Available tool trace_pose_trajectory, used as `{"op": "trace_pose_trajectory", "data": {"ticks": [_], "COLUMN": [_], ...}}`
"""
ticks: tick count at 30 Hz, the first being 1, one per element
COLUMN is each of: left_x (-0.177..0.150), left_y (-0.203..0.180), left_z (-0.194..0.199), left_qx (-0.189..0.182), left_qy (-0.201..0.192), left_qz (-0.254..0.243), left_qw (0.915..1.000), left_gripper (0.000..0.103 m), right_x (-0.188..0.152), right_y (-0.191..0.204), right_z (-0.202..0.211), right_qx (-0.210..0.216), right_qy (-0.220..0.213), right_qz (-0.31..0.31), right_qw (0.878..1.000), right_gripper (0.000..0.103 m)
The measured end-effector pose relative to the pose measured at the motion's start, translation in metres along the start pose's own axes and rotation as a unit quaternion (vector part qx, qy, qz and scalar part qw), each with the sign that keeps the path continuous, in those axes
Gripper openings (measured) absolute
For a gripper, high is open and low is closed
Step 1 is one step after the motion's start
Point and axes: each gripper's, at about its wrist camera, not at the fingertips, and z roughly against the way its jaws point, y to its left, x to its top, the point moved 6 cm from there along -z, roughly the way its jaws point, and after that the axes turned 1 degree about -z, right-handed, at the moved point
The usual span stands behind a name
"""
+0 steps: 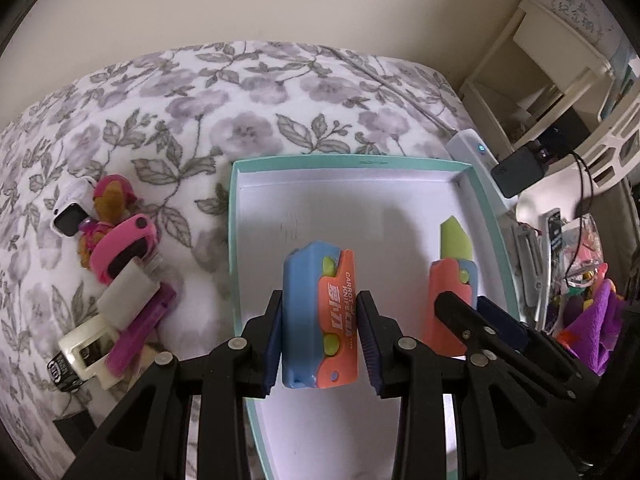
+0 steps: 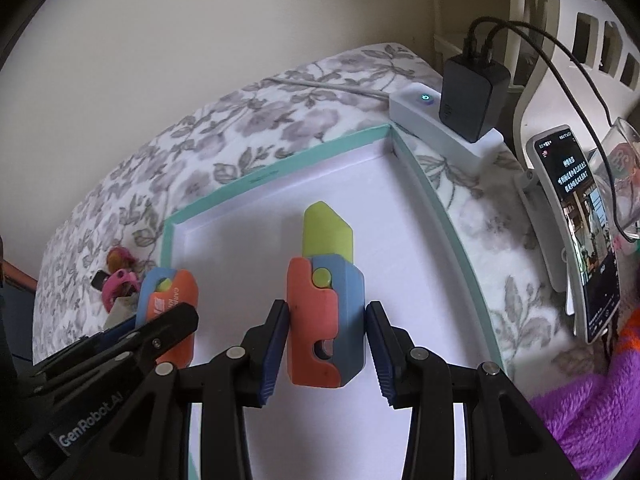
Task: Organize rigid objects
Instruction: 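Carry both toy knives into the tray and open both tools to release them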
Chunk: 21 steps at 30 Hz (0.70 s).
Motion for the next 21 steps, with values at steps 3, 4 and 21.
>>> {"op": "trace_pose_trajectory", "data": {"ticks": [3,4,21], "left_x": [0.003,0.003,-0.005], "left_y": [-0.001,-0.002,0.0], "left_z": [-0.008,-0.012,-0.034], "left_qx": [-0.001,0.0,0.007], "left_qy": [-0.001,0.0,0.017], "left_qz": [-0.001,-0.003,-0.001], "left_qw": [1.0,1.0,0.9998], "left_gripper": [0.037,0.037,0.037], "right_x": [0.003,0.004,0.001], "right_y": [-0.004,-0.005,-0.006], "right_z": [-0.005,-0.007,-0.018], "right_qx": [-0.004,-0.003,-0.009], "right_qy": [0.001,0.003,0.013], "right_qz": [-0.004,-0.005,0.0], "right_qw": [1.0,1.0,1.0], "right_gripper": [0.042,0.042,0.043]}}
